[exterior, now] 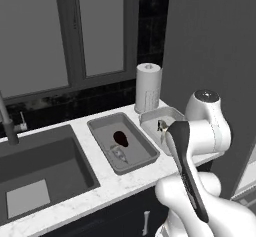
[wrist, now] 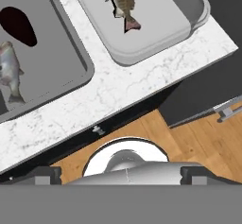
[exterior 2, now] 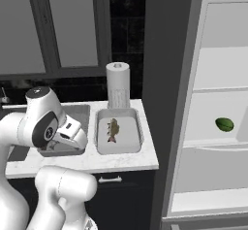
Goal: Place one avocado and one fish in each tupperware on the nearby counter, to pack two identical lunches.
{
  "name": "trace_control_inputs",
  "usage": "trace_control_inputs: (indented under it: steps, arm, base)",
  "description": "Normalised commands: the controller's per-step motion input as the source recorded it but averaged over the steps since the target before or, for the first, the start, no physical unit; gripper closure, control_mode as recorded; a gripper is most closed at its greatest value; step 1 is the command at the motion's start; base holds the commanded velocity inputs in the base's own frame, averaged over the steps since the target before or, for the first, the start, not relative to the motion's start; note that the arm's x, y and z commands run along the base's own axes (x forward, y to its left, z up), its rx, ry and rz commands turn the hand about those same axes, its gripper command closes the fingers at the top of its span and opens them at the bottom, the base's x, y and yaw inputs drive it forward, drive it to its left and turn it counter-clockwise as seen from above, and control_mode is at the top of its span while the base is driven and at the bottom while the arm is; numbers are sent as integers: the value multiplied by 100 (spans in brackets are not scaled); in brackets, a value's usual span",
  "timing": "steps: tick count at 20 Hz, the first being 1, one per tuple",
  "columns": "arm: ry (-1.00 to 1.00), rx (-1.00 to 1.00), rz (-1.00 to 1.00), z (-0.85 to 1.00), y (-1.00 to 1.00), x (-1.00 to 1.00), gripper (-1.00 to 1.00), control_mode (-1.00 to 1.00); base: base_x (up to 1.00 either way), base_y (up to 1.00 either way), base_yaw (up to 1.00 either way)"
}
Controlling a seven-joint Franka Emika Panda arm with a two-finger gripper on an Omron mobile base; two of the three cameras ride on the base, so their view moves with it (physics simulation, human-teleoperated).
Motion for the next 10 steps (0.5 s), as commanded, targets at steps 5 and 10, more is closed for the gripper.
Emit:
trace_control_inputs:
  steps: [5, 10]
  arm:
    - [0, 0, 0, 0, 0, 0, -100, 100]
    - [0, 0, 0, 0, 0, 0, -100, 100]
  base:
    - [-78, -30, 13]
    - [-91, -93, 17]
